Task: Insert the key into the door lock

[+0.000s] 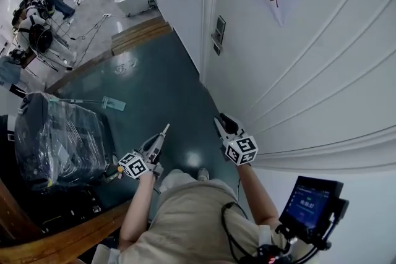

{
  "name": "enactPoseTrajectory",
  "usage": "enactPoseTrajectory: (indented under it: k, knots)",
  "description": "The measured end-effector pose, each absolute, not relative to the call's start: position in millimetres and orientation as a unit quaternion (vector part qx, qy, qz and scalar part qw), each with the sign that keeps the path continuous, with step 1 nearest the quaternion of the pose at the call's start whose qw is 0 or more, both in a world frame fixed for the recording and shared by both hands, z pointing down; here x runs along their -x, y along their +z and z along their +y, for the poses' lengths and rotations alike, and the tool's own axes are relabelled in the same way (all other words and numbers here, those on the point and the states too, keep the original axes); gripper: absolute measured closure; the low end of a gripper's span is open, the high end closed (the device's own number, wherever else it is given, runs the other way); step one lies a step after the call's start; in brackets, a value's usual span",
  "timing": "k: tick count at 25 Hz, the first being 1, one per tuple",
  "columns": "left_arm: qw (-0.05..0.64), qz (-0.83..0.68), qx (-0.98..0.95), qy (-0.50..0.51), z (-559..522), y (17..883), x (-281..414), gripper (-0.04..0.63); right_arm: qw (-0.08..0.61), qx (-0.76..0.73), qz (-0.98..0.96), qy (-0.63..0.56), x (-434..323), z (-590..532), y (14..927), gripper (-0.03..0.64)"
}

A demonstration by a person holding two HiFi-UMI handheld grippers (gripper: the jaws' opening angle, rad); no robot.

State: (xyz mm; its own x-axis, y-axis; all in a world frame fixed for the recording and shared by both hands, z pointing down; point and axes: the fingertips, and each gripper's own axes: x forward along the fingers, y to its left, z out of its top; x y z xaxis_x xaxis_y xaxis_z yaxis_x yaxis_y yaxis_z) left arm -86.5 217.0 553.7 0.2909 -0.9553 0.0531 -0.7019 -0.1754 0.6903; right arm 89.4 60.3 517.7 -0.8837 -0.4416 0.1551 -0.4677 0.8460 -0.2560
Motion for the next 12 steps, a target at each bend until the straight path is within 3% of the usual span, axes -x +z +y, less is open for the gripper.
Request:
enactPoseTrajectory:
  k: [12]
  knots:
    - [0.314, -0.533, -0.757, -0.212, 171, 546, 159, 0.56, 0.051, -0.26, -0.959, 0.1, -32, 24, 488, 0.511]
